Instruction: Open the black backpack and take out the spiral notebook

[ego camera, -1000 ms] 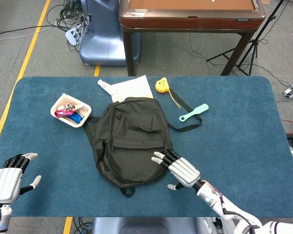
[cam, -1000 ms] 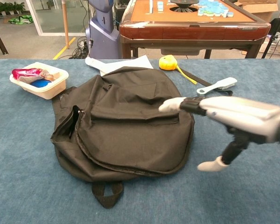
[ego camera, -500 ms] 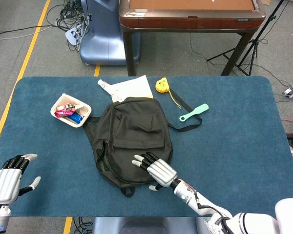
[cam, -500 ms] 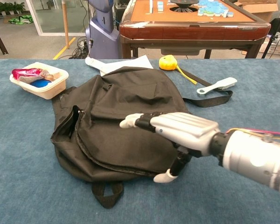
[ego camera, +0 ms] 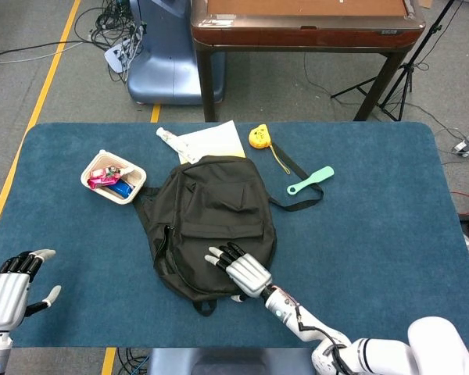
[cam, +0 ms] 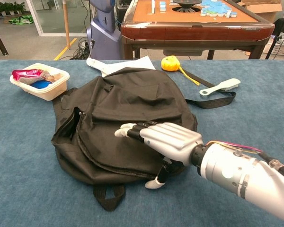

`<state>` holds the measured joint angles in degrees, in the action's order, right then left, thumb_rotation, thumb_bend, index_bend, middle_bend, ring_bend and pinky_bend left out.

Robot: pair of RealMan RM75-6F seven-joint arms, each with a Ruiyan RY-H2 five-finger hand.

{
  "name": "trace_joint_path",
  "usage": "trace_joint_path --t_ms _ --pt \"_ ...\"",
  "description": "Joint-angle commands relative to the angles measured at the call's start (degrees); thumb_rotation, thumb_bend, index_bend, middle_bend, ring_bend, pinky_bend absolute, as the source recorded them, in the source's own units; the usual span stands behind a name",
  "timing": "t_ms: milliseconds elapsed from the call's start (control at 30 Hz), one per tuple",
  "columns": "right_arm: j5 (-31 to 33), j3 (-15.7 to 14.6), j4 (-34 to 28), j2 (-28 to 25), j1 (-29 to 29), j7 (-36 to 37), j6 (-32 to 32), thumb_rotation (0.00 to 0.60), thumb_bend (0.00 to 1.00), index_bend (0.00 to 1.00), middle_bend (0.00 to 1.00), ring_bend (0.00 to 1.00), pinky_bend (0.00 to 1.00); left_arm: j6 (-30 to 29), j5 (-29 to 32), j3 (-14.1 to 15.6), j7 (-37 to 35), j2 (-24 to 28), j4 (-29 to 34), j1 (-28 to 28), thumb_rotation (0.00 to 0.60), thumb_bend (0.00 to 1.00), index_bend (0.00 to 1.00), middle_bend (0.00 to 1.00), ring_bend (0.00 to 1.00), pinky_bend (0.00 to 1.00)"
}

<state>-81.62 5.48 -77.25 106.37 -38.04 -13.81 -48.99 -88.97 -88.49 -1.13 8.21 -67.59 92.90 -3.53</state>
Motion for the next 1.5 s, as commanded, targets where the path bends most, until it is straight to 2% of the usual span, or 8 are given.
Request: trace_joint_path --t_ms 33,467,967,1333,1400,1500 --pt "0.8 0.4 0.5 0.1 -0.3 0.3 -0.1 0.600 0.08 0.00 0.00 0.00 0.00 -0.2 0.0 0.0 -0.3 0.1 -0.2 0.2 0.600 0.22 0.27 0.28 0.22 0.24" --pt "4.4 2.2 -4.8 -4.9 -1.4 -2.3 -0.2 0.600 0.11 0.00 0.00 0.00 0.00 0.1 -0.1 -0.2 -0.4 -0.2 -0.5 0.1 0.600 0.22 0.27 0.28 0.22 0.24" --pt "10.5 1.0 -13.2 -12.4 -2.9 -7.9 2.6 0.600 0.13 0.00 0.00 0.00 0.00 1.1 0.5 -0.4 -0.2 -0.4 -0.9 -0.3 0.600 0.22 0.27 0.28 0.22 0.24" --pt "13.2 1.3 -14.4 -14.0 -4.0 -8.4 2.0 0.600 0.14 0.00 0.00 0.00 0.00 1.6 0.7 -0.5 0.1 -0.4 -0.9 -0.5 0.600 0.22 0.27 0.28 0.22 0.24" --pt "13.5 1.5 -14.4 -14.0 -4.4 -8.3 2.0 0.600 0.16 0.02 0.01 0.00 0.00 1.6 0.7 -0.5 0.1 -0.5 -0.9 -0.5 0.600 0.22 0.27 0.28 0.22 0.24" --pt "14.1 1.9 -14.1 -13.7 -5.0 -8.0 2.2 0.600 0.29 0.14 0.05 0.00 0.00 1.6 0.7 -0.5 0.1 -0.5 -1.0 -0.5 0.600 0.22 0.27 0.28 0.22 0.24"
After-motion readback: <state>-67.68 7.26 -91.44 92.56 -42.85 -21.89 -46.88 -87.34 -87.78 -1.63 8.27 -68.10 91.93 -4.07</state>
